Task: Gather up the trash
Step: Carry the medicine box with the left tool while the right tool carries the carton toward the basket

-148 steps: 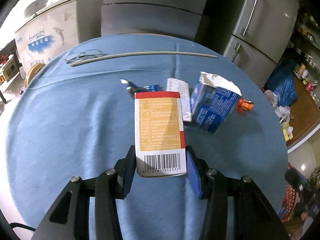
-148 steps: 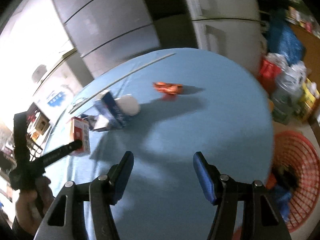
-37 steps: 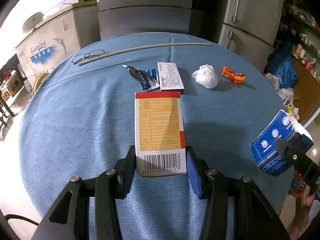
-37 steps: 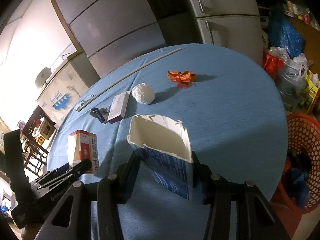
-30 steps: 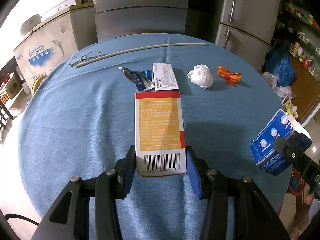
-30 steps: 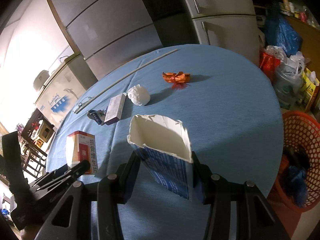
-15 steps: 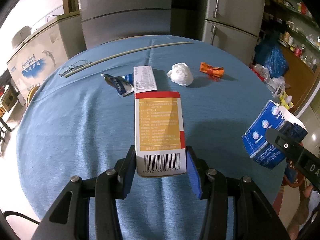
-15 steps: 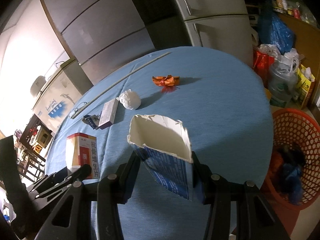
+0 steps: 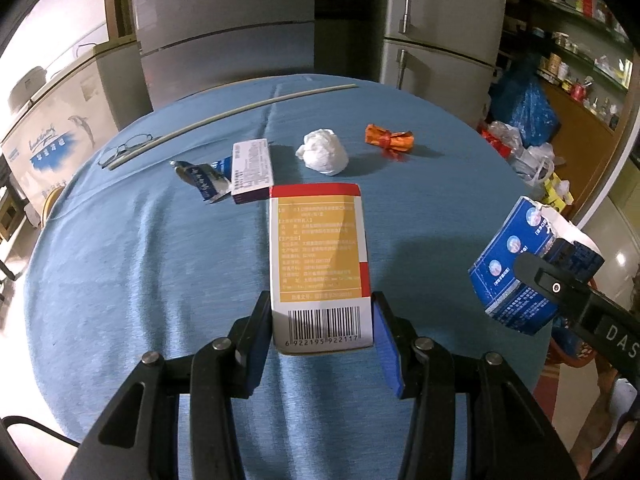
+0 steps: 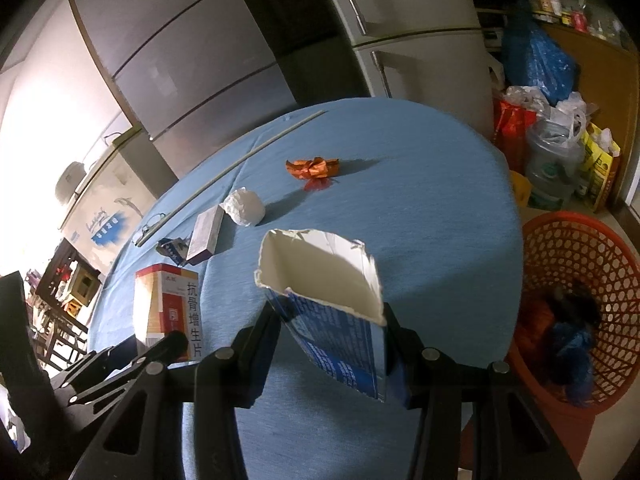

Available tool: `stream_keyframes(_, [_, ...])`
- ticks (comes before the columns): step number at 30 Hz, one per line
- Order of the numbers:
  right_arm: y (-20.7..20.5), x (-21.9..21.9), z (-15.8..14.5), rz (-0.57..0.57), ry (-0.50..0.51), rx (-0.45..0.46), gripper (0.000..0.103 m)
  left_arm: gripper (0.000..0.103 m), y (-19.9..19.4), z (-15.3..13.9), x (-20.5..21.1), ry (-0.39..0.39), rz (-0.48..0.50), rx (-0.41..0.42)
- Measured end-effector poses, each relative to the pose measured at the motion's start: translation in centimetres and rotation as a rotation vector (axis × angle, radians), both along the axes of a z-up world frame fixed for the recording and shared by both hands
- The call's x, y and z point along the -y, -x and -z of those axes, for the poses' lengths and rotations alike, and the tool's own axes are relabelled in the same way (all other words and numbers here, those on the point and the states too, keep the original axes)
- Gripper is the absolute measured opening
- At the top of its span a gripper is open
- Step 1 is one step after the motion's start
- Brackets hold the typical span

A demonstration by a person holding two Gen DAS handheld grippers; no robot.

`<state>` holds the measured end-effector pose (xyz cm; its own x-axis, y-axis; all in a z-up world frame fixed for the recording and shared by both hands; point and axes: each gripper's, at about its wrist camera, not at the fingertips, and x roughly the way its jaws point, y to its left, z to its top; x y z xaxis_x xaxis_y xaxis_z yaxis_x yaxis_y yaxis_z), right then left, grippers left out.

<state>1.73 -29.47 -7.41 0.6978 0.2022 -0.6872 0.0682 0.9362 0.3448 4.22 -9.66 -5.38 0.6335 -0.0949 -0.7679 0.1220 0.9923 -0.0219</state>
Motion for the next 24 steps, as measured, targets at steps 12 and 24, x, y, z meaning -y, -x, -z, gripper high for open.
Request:
stream_keyframes(12, [1.1,1.9,-0.3,0.035,-0.003,0.009,0.052,0.049,0.4,-0.5,2.3,-0.01,0.052,0.018])
stream_keyframes(24, [2.3,4.2,-0.7,0.084,-0.006,0.021,0.052,0.049,1.1,-1.2,5.9,-0.024,0.135,0.038])
